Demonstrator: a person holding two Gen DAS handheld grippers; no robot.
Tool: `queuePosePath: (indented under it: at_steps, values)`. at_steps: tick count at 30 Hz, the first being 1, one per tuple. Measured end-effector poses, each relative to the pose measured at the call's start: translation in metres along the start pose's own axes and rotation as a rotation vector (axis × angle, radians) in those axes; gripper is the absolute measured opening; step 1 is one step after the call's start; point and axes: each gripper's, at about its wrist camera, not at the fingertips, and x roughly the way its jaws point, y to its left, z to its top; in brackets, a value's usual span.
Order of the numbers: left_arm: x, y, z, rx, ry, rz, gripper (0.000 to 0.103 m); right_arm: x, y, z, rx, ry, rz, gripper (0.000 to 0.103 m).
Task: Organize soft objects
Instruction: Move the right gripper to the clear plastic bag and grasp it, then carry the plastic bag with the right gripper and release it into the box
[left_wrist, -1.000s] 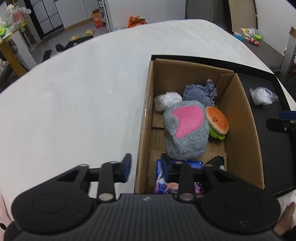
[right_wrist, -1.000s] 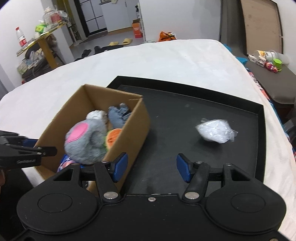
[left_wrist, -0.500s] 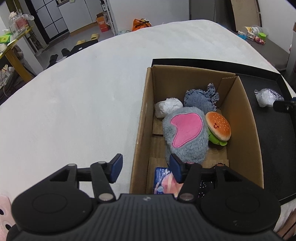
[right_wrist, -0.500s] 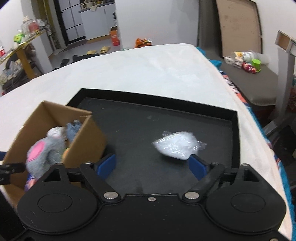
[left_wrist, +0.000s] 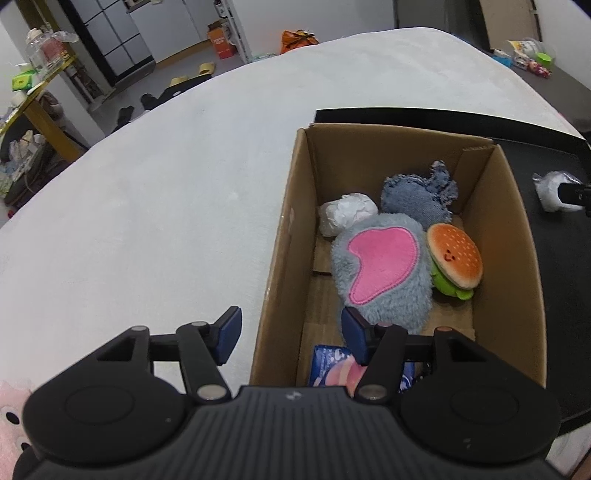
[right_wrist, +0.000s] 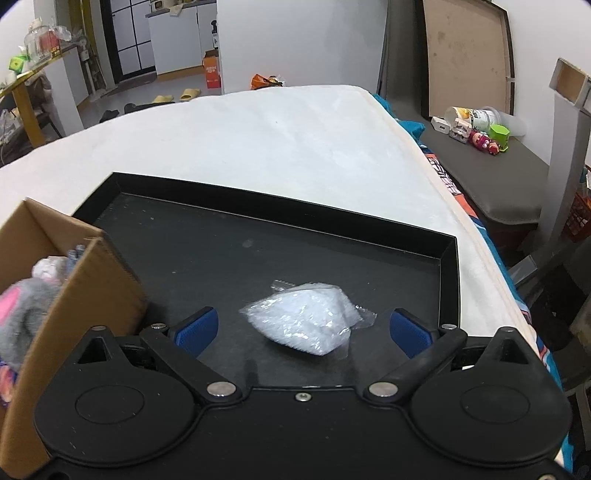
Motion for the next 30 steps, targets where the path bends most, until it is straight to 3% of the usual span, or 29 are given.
queuePosePath:
  at_steps: [11,18,25,30]
  values:
    - [0.01,-0.012,0.001,0.013,0.026,0.059,0.058,0.028,-0.006,-0.002,-0.033,-0.008,-0.029,0.099]
    - [0.012,-0.02,0.001,0.031,0.027,0.094,0.058,0.038,-0.007,-0.007,-0.019,0.027,0.035,0.087]
    - [0.011,-0.02,-0.001,0.035,0.026,0.096,0.058,0.033,-0.013,-0.006,-0.003,0.031,0.054,0.048]
    - [0.009,-0.019,-0.003,0.036,0.026,0.086,0.058,0.021,-0.015,-0.004,0.029,0.036,0.089,0.039]
